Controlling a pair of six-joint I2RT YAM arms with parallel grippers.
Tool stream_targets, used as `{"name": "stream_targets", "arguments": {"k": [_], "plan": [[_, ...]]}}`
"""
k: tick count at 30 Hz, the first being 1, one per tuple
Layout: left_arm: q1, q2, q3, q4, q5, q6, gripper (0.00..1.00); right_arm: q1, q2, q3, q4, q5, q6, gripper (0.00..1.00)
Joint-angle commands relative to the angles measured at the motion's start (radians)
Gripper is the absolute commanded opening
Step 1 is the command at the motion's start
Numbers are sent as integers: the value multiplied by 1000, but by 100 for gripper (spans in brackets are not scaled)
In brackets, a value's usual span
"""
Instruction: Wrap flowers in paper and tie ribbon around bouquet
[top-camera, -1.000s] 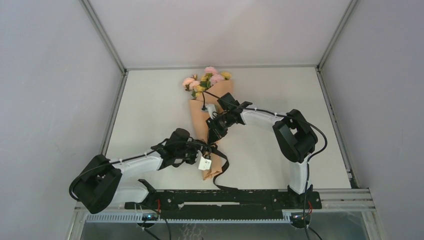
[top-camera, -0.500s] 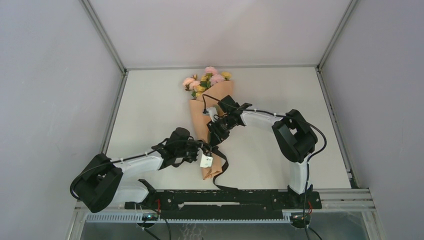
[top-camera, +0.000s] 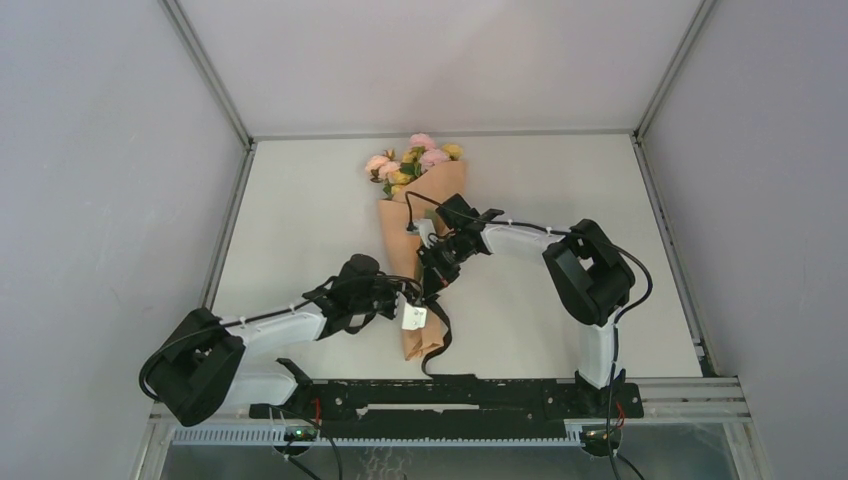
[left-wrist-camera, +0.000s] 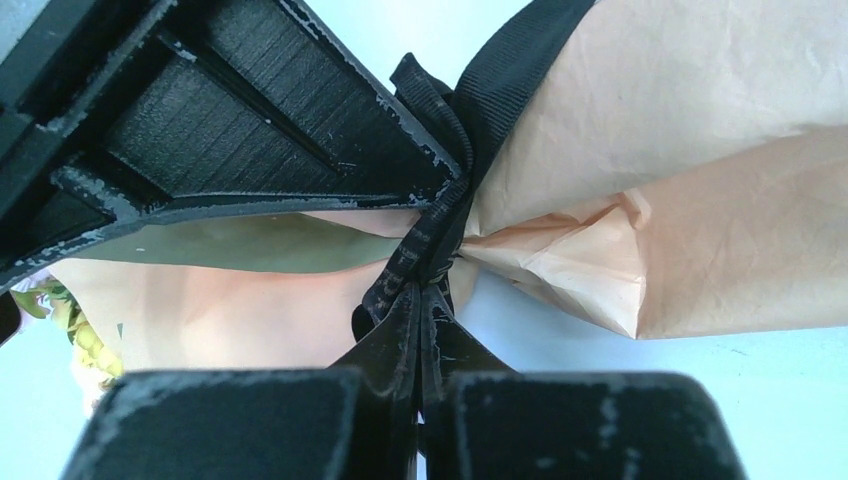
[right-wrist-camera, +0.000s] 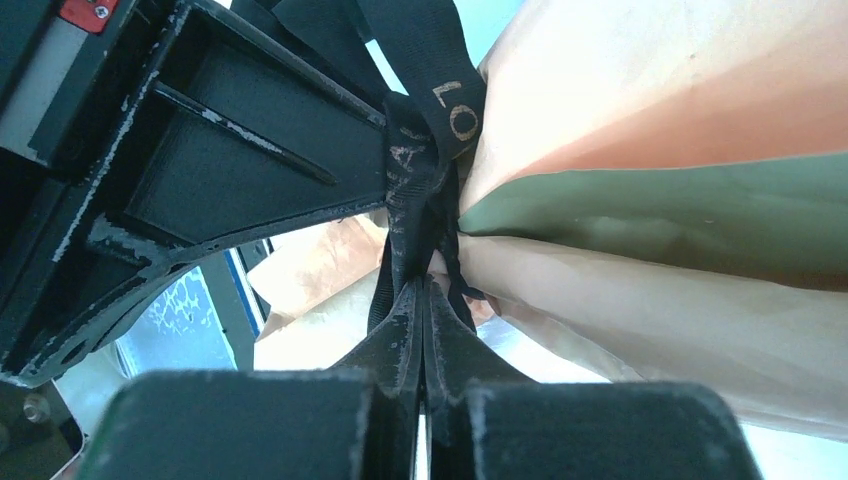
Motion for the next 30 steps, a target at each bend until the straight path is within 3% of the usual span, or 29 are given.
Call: {"name": "stream_targets", "arguments": {"k": [1, 7, 10, 13, 23, 27, 30], "plan": [[-5, -31, 58, 35, -13, -37, 0, -7, -72, 0, 11, -49, -1, 0], [-5, -58, 68, 5, 9, -52, 0, -25, -103, -13, 51, -107, 28, 0], [-5, -55, 59, 5, 18, -29, 0, -38, -132, -37, 111, -144, 61, 19], [-5, -48, 53, 24, 18, -20, 0, -54, -137, -57, 155, -149, 96, 30], [-5, -38, 53, 41, 24, -11, 0, -127, -111, -64, 233, -23, 207, 44], [-6, -33, 54, 49, 27, -11, 0, -136, -110, -64, 241, -5, 213, 46], [-5, -29, 56, 51, 29, -8, 0, -137, -95, -45, 208, 30, 191, 36]]}}
